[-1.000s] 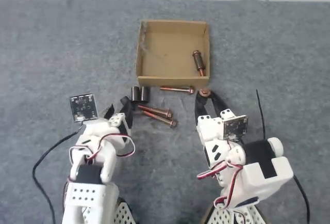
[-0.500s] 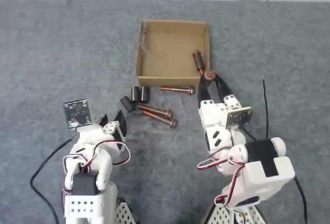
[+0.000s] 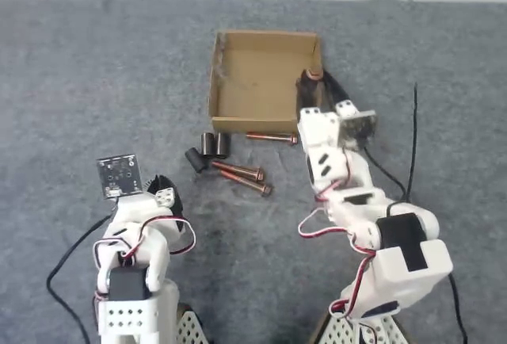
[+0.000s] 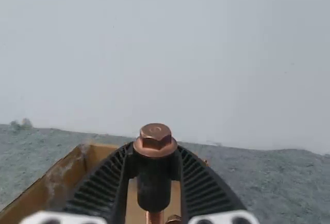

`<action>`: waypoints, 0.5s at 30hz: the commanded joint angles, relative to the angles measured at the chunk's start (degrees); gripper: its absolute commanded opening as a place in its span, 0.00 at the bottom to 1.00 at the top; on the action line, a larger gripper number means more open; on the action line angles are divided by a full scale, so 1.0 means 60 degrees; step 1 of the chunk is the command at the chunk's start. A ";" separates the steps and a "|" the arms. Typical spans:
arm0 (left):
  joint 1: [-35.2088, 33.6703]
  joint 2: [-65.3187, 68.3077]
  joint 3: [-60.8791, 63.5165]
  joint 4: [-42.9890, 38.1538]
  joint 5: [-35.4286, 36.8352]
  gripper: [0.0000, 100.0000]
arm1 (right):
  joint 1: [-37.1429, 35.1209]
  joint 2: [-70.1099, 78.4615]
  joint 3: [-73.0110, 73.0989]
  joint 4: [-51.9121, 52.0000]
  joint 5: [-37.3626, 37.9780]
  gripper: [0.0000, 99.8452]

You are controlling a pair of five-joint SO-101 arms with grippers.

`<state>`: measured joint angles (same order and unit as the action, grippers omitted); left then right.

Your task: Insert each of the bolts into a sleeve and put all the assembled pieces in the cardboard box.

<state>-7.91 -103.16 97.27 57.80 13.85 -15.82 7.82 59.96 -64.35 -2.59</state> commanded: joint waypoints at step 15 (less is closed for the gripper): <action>-0.0103 -0.0015 -0.0110 0.0059 -0.0161 0.01 | -0.0403 -0.0403 -0.5172 0.8930 -0.0044 0.01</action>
<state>-8.26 -103.16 97.27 57.89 13.49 -17.67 7.91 36.66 -17.14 -2.59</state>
